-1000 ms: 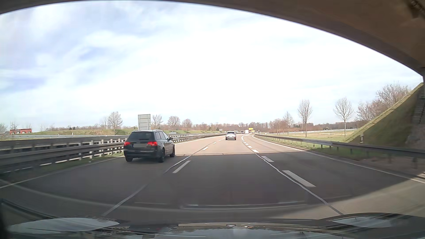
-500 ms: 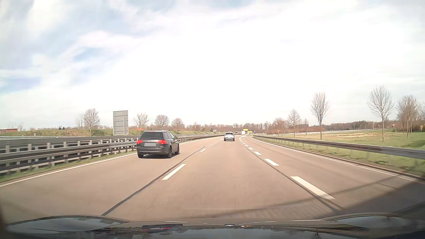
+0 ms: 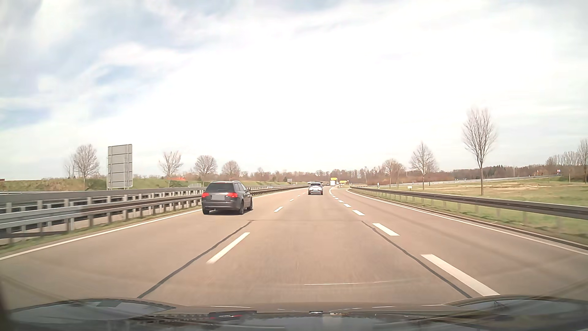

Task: Follow the waypoints while adhering to traffic rules and regulations

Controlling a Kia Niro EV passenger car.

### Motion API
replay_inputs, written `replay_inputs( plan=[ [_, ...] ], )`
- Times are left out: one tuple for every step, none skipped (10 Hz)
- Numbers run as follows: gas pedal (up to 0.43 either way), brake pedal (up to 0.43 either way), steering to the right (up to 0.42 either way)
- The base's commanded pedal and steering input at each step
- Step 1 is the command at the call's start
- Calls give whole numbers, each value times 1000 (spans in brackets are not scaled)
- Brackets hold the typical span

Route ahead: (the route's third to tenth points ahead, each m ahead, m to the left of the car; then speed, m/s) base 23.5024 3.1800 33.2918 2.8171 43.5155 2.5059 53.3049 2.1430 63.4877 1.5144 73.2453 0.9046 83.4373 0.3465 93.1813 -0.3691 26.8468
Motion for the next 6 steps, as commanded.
replay_inputs(
  plan=[
    [240, 0, 8],
    [240, 0, 8],
    [240, 0, 8],
    [240, 0, 8],
    [240, 0, 8],
    [228, 0, 8]
  ],
)
